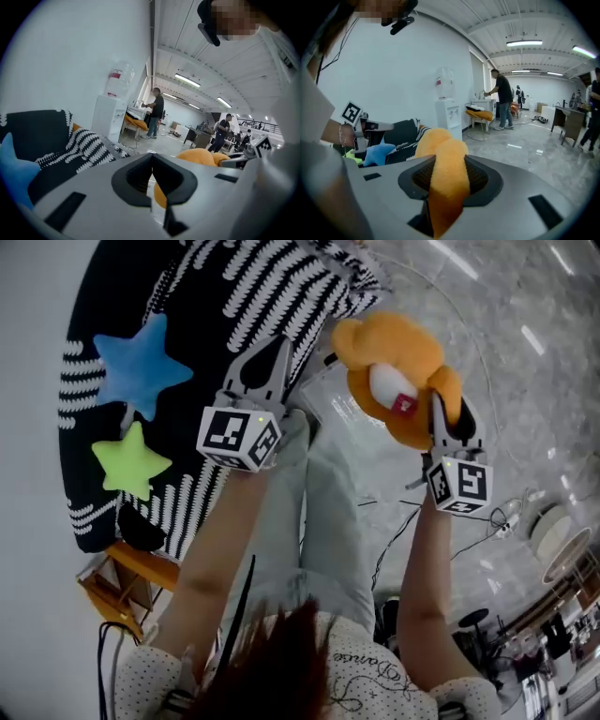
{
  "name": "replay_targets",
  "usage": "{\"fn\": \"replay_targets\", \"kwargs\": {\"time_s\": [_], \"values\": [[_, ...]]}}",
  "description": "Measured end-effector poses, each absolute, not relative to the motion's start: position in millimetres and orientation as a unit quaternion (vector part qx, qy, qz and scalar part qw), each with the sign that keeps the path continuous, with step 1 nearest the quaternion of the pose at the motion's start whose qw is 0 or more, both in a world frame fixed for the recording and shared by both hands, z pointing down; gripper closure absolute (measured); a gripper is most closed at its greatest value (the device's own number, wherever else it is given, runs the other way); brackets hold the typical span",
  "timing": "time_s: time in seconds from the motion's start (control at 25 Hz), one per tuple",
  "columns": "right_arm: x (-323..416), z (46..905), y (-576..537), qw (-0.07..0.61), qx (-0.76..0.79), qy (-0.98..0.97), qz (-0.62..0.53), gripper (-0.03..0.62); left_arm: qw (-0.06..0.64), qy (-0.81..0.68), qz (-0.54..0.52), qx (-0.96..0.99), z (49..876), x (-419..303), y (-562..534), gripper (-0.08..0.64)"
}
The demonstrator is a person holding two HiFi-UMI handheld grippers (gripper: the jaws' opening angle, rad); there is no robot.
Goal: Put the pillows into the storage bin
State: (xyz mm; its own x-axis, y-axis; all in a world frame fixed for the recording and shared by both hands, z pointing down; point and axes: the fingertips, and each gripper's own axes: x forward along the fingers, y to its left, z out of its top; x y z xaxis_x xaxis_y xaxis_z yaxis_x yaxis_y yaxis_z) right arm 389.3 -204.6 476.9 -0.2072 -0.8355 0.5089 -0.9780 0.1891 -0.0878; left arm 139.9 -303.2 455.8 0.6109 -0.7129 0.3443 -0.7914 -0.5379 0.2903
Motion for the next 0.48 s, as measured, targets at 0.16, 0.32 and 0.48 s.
{"fn": "replay_targets", "kwargs": {"time_s": [0.16,0.32,0.48], "values": [[383.1,543.7,-185.4,0.231,0.555,-0.777,0.186,0.442,0.220,-0.422,0.106,0.873,514.5,146.8,-298.3,0.555],[373.1,611.6,-170.2,0.298,0.502,-0.794,0.171,0.440,0.239,-0.420,0.118,0.867,571.5,145.5,-284.8,0.555],[363.8,687.0,-165.5,0.341,0.441,-0.813,0.166,0.439,0.252,-0.415,0.131,0.864,620.9,145.7,-271.5,0.555]]}}
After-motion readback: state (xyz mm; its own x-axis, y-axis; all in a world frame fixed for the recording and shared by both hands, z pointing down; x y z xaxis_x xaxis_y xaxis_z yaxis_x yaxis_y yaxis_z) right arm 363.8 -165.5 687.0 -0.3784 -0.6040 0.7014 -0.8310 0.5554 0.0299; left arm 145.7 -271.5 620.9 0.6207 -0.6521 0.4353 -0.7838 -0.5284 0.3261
